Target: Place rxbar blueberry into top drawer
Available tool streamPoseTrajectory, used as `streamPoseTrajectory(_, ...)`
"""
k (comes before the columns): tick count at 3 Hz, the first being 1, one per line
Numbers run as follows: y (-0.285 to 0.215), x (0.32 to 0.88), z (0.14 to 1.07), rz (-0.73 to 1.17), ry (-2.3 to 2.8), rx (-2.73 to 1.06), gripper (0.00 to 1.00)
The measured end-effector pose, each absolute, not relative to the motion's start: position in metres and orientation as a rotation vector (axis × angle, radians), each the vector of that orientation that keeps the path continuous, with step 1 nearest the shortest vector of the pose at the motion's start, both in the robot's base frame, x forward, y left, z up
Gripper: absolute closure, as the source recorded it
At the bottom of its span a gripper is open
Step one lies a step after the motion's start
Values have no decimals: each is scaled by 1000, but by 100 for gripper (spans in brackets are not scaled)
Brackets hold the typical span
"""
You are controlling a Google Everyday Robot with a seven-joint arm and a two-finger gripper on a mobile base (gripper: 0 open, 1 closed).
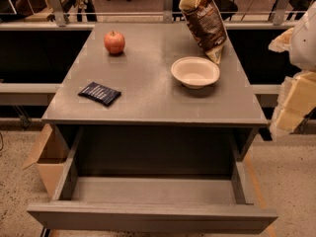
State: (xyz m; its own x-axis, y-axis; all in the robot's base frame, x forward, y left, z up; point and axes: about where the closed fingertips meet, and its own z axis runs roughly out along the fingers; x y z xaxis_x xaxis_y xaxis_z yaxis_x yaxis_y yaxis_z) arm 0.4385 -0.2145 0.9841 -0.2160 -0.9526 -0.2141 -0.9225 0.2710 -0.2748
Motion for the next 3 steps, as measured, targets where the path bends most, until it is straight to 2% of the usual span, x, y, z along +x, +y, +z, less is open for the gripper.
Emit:
streamPoseTrajectory(2, -203, 455, 985, -79, 2189, -1660, 0)
streamPoseTrajectory(3, -172, 488, 981, 1, 2137, -1600, 0)
